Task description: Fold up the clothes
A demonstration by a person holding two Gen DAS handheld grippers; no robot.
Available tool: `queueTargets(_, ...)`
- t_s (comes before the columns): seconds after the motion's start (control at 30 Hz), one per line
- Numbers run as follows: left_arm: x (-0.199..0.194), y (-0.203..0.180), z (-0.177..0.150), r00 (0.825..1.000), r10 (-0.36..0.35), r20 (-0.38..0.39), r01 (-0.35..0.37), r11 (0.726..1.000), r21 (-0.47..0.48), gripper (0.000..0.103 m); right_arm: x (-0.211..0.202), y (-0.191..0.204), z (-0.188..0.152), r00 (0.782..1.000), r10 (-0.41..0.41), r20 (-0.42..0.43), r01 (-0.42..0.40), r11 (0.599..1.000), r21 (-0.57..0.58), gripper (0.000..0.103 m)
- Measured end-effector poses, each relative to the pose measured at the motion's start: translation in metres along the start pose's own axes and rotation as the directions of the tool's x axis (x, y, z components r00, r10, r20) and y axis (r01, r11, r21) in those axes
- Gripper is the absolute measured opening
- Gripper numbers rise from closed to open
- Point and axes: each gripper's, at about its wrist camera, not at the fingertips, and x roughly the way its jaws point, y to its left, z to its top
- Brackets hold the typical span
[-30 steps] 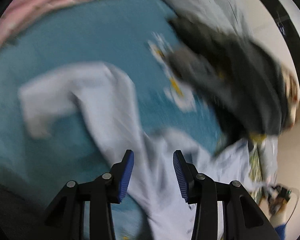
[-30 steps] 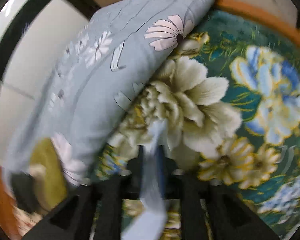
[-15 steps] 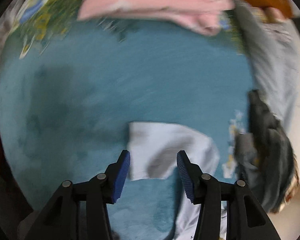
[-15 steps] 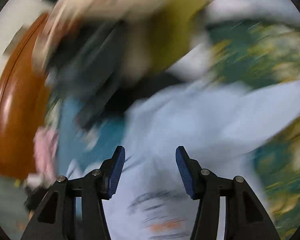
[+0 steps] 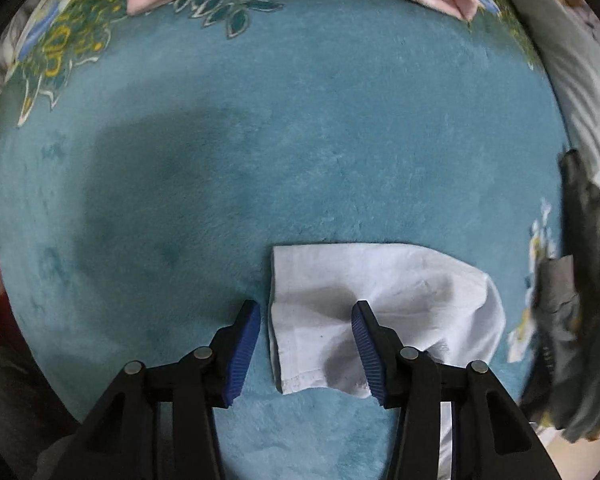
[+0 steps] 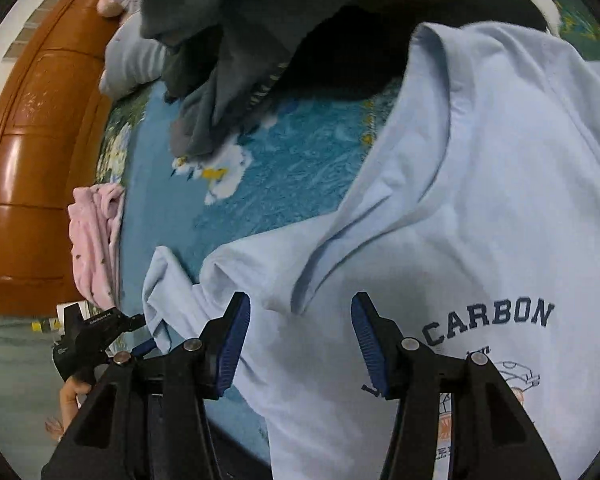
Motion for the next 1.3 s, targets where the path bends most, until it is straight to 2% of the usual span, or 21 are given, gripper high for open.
queueTargets(0.1, 0.001, -0.005, -0.005, 1.0, 0.023, 0.02, -0.023, 1.0, 0.009, 0.05, 0.006, 0.001, -0.001, 1.0, -0.008, 0.002, 0.008, 1.0, 0.025, 0.054)
queueTargets(0.13, 0.0, -0.006, -0.007, 0.999, 0.029, 0.028, -0.029, 1.0, 0.012, 0.047, 0.008, 0.001, -0.001, 1.0, -0.011, 0.003, 0.011, 0.999, 0.034, 0.054)
queueTargets(0.2, -0.003, -0.005, -0.01, 0.997, 0.044, 0.056, -0.043, 0.999, -0.011, 0.032, 0.012, 0.002, -0.002, 1.0, -0.017, 0.004, 0.016, 0.999, 0.051, 0.054)
queueTargets(0.23, -0.005, -0.004, -0.012, 0.997, 0.043, 0.069, -0.042, 0.999, -0.021, 0.018, 0.014, 0.002, -0.002, 1.0, -0.021, 0.005, 0.021, 0.998, 0.059, 0.054)
queueTargets(0.27, -0.006, -0.003, -0.014, 0.996, 0.028, 0.08, -0.026, 0.999, -0.032, 0.011, 0.017, 0.002, -0.001, 0.999, -0.049, 0.01, 0.048, 0.996, 0.07, 0.053)
queueTargets(0.33, -0.009, -0.002, -0.017, 0.996, 0.008, 0.093, -0.004, 0.999, -0.045, 0.008, 0.022, 0.004, -0.001, 0.996, -0.082, 0.019, 0.08, 0.993, 0.082, 0.04)
queueTargets(0.4, -0.013, -0.002, -0.02, 0.993, 0.0, 0.12, 0.006, 0.999, -0.046, 0.006, 0.023, 0.009, 0.003, 0.996, -0.086, 0.028, 0.083, 0.993, 0.081, 0.016)
queueTargets(0.43, -0.017, -0.003, -0.022, 0.991, -0.004, 0.137, 0.011, 0.999, -0.046, 0.006, 0.022, 0.012, 0.006, 0.996, -0.083, 0.036, 0.08, 0.994, 0.076, 0.01)
queueTargets(0.47, -0.023, -0.002, -0.025, 0.986, -0.016, 0.168, 0.024, 0.999, -0.045, 0.006, 0.021, 0.015, 0.009, 0.996, -0.079, 0.044, 0.076, 0.995, 0.071, 0.008)
queueTargets(0.53, -0.035, 0.0, -0.026, 0.976, -0.037, 0.215, 0.047, 0.998, -0.044, 0.006, 0.018, 0.021, 0.016, 0.996, -0.072, 0.06, 0.069, 0.996, 0.061, 0.008)
queueTargets(0.6, -0.049, 0.004, -0.027, 0.963, -0.057, 0.263, 0.07, 0.997, -0.043, 0.006, 0.005, 0.029, 0.028, 0.992, -0.049, 0.115, 0.044, 0.998, 0.04, 0.007)
queueTargets(0.7, -0.072, 0.019, -0.013, 0.945, -0.05, 0.322, 0.061, 0.998, -0.025, 0.006, -0.014, 0.046, 0.054, 0.981, -0.04, 0.191, 0.043, 0.999, -0.011, 0.007)
queueTargets(0.8, -0.078, 0.035, 0.001, 0.941, -0.018, 0.337, 0.031, 0.999, -0.032, 0.006, -0.017, 0.057, 0.08, 0.975, -0.056, 0.215, 0.06, 0.998, -0.013, 0.006)
queueTargets(0.93, -0.065, 0.057, 0.027, 0.959, 0.014, 0.283, -0.008, 1.0, -0.024, 0.006, 0.005, 0.064, 0.107, 0.969, -0.113, 0.219, 0.117, 0.993, -0.003, 0.006)
queueTargets(1.07, -0.054, 0.071, 0.032, 0.971, -0.006, 0.24, 0.019, 0.998, -0.053, 0.006, 0.027, 0.049, 0.121, 0.971, -0.153, 0.186, 0.139, 0.986, 0.089, 0.006)
queueTargets(1.13, -0.051, 0.077, 0.032, 0.975, -0.012, 0.223, 0.026, 0.998, -0.063, 0.006, 0.038, 0.045, 0.123, 0.975, -0.155, 0.162, 0.141, 0.986, 0.094, 0.006)
queueTargets(1.27, -0.065, 0.08, 0.014, 0.971, -0.057, 0.234, 0.071, 0.996, -0.051, 0.006, 0.043, 0.056, 0.119, 0.983, -0.128, 0.13, 0.128, 0.992, 0.01, 0.009)
queueTargets(1.3, -0.069, 0.08, 0.009, 0.969, -0.068, 0.236, 0.082, 0.995, -0.048, 0.006, 0.041, 0.06, 0.117, 0.983, -0.129, 0.128, 0.133, 0.991, -0.018, 0.013)
